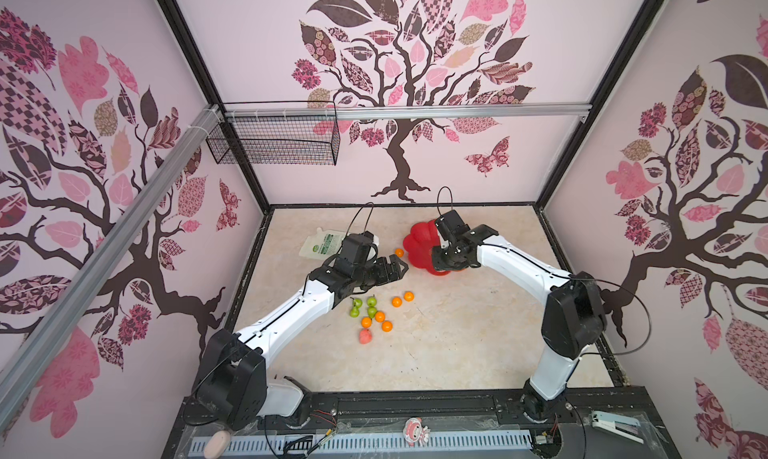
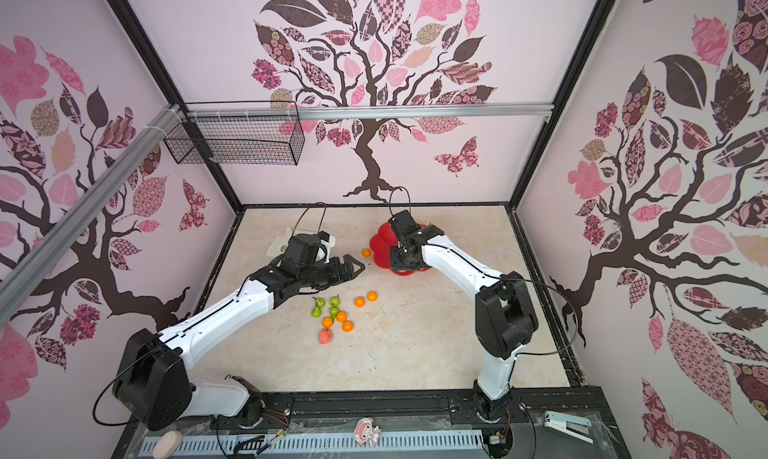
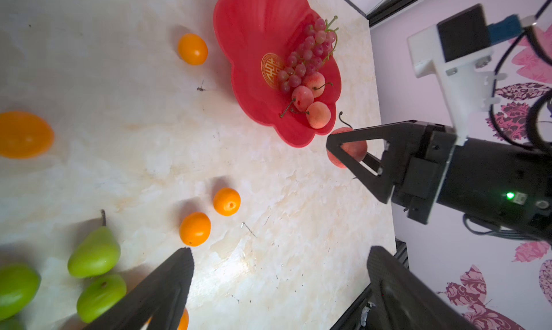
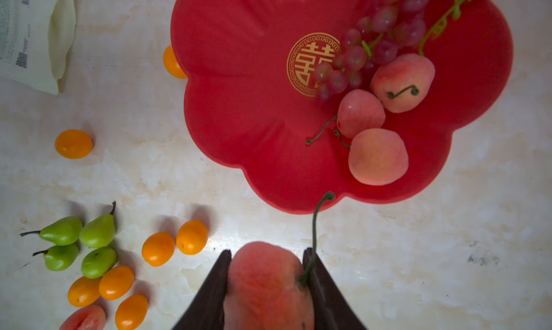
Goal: Place and organize the fake fruits in the fruit bowl
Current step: 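Lift the small peach and carry it over the red bowl with the right gripper, then lower the peach into the bowl and open the right gripper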
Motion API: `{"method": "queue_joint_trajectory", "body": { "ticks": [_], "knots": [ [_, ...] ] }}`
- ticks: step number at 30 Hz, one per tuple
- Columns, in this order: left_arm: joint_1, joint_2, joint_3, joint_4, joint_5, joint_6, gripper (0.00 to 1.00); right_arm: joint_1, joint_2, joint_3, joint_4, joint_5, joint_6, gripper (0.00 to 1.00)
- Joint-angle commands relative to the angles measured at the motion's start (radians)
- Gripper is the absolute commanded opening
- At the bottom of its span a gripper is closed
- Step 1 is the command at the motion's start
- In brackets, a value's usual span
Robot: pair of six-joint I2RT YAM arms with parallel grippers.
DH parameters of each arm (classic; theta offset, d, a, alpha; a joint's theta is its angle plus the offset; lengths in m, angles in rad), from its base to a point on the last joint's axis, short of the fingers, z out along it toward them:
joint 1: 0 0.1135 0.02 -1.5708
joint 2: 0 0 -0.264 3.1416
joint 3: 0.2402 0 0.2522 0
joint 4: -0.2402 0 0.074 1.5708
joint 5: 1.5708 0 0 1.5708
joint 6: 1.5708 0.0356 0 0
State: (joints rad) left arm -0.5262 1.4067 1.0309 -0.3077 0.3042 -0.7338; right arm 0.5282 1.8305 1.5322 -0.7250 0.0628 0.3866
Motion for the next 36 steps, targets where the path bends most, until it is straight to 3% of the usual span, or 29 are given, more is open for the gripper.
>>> {"method": "queue_joint_trajectory", "body": {
  "ticks": [1, 14, 24, 36],
  "knots": [
    [0.046, 0.044, 0.048, 0.068, 0.036, -0.003, 0.95, -0.003, 0.107, 0.099, -0.053, 0.077, -0.028, 0.36],
    [0.13, 0.185, 0.107, 0.145, 0.134, 0.017, 0.95, -0.003, 0.388, 0.347, -0.152, 0.173, -0.035, 0.36],
    [0.138, 0.269, 0.172, 0.171, 0.195, 0.016, 0.95, -0.003, 0.488, 0.417, -0.206, 0.27, -0.053, 0.37],
    [0.141, 0.274, 0.168, 0.181, 0.205, 0.005, 0.95, -0.004, 0.543, 0.463, -0.237, 0.336, -0.072, 0.42]
  ]
}}
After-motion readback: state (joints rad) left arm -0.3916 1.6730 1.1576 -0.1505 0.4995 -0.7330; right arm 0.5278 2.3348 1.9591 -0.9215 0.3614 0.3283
